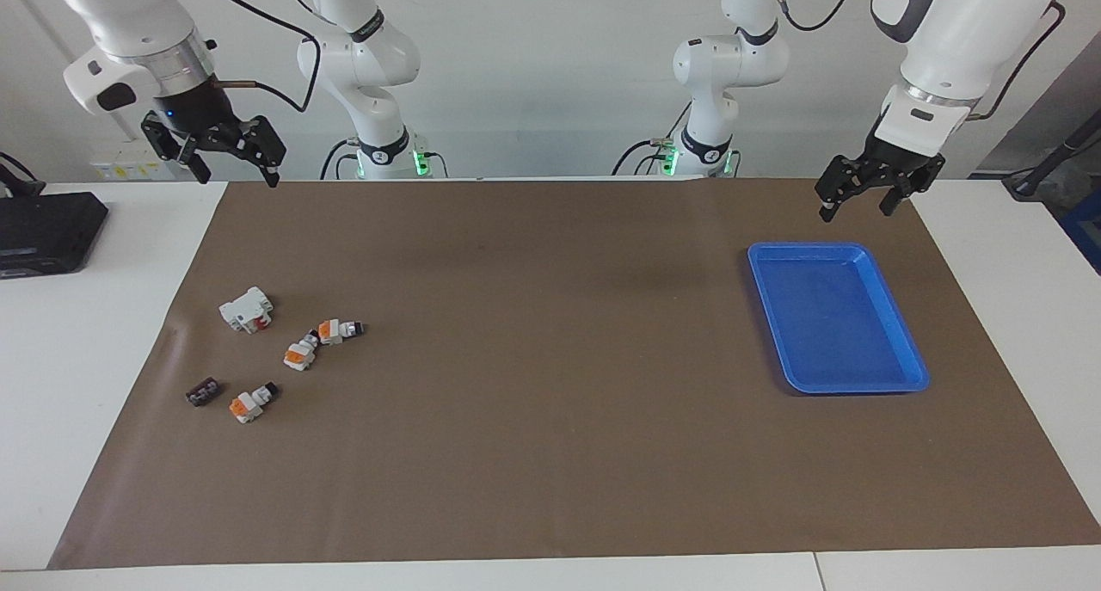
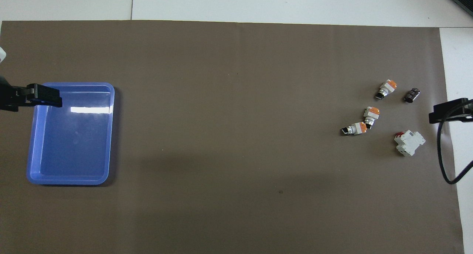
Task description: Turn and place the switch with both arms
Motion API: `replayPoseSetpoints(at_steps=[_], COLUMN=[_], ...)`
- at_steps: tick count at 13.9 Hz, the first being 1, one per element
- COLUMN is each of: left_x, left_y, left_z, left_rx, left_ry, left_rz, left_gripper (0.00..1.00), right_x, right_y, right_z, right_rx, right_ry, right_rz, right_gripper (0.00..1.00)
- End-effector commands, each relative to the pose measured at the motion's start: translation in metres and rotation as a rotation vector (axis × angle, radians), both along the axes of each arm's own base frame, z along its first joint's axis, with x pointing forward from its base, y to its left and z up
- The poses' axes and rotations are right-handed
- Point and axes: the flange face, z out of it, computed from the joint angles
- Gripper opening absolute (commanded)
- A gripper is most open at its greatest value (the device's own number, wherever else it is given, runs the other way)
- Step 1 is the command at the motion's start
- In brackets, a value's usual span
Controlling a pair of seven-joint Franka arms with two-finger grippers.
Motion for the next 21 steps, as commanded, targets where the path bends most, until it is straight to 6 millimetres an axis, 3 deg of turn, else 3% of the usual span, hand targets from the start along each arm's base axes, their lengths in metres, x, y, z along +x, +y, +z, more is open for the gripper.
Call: replayPoseSetpoints(at_steps=[1, 10, 13, 19, 21], left_x=[-0.006, -0.006, -0.006, -0.006, -0.006], left_y=[0.002, 0.002, 0.002, 0.002, 0.002], left_z=[0.000, 0.000, 0.000, 0.000, 0.000], left_rx=[-0.009, -0.009, -0.009, -0.009, -0.009], left_ry=[0.013, 0.013, 0.013, 0.013, 0.013], left_rz=[-0.001, -0.001, -0.001, -0.001, -0.001], left_gripper=[1.00, 1.00, 1.00, 1.00, 1.00], right_x=[-0.007, -0.003, 0.002, 0.000, 0.006], right_y=[0.000, -0.001, 0.001, 0.006, 0.010], right_z=[-0.001, -0.016, -0.061, -0.205, -0.253], right_rx=[-0.011, -0.012, -0.006, 0.028, 0.028], right_ry=[0.001, -0.044, -0.048, -0.051, -0.036], right_rz=[-0.022, -0.045, 0.100, 0.468, 0.763], right_gripper=[1.00, 1.00, 1.00, 1.00, 1.00])
